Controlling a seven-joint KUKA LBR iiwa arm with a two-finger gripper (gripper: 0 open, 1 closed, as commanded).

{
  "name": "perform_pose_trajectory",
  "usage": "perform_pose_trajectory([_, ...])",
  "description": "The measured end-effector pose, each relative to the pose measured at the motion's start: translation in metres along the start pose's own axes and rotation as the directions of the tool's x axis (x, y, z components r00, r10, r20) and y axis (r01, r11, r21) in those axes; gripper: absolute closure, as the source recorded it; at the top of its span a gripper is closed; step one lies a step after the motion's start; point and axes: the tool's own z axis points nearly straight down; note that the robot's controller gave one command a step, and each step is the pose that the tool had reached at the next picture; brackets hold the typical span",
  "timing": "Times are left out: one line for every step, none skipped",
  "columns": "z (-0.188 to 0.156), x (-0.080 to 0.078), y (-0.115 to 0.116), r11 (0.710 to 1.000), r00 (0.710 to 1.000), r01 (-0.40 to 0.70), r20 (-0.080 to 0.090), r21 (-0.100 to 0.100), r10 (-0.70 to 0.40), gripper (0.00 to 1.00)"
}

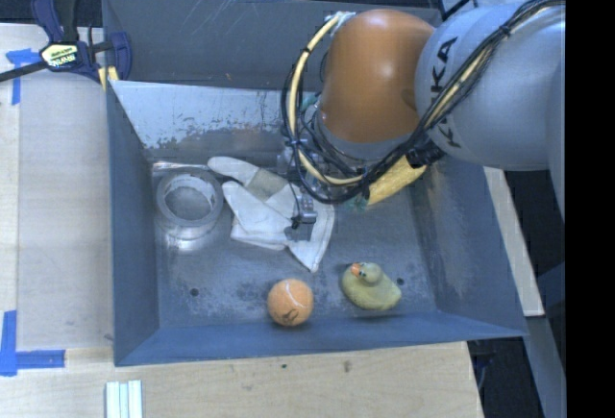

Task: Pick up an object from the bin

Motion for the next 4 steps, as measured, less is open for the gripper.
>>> perform_pose_trajectory([-0.005, -0.002, 0.000, 1.000, 1.000, -0.002, 0.008, -0.001, 0.002, 0.00])
perform_pose_trajectory([0.049, -0.006, -0.034, 1.000, 1.000, 0.014, 0.012, -0.002, -0.014, 0.00])
perform_pose_trajectory([0.086, -0.017, -0.053, 0.998, 0.998, -0.063, 0.008, -0.001, 0.063, 0.00])
perform_pose_trajectory([0.105, -0.012, -0.064, 0.988, 0.988, 0.151, 0.014, 0.001, -0.151, 1.00])
